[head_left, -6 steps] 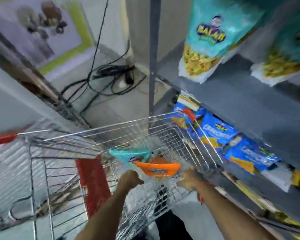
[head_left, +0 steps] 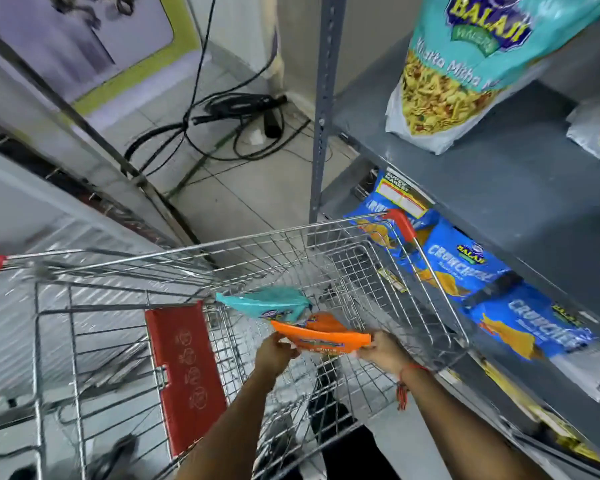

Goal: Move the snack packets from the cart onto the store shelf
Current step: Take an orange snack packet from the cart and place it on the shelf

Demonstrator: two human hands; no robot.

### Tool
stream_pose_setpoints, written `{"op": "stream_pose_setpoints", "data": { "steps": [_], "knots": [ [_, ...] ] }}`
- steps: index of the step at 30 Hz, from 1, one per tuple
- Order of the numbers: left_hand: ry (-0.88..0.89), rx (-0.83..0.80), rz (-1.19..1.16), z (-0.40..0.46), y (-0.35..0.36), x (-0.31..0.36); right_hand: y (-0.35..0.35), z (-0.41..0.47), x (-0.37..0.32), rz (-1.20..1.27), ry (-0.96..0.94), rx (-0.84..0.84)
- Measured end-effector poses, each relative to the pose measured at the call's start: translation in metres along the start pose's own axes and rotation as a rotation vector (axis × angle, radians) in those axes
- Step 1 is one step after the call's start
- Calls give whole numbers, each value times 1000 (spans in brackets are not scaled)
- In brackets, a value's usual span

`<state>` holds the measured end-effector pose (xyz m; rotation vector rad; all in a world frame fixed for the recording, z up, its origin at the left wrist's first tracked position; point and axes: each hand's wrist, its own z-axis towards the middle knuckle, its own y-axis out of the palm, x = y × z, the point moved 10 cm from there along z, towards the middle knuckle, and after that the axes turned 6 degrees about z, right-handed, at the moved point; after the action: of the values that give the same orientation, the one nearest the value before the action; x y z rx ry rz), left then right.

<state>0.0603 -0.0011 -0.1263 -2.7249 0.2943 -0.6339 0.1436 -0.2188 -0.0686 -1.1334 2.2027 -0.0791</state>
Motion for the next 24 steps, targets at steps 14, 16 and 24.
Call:
{"op": "stream_pose_setpoints", "data": {
  "steps": [14,16,24],
  "knots": [
    [233,284,11,-25,-25,40,-39,3,16,104,-105,299],
    [331,283,41,-43,-31,58,-48,-11,10,156,-157,319],
    [771,317,-52,-174,-79,171,-116,-147,-49,250,-401,604]
  ]
}}
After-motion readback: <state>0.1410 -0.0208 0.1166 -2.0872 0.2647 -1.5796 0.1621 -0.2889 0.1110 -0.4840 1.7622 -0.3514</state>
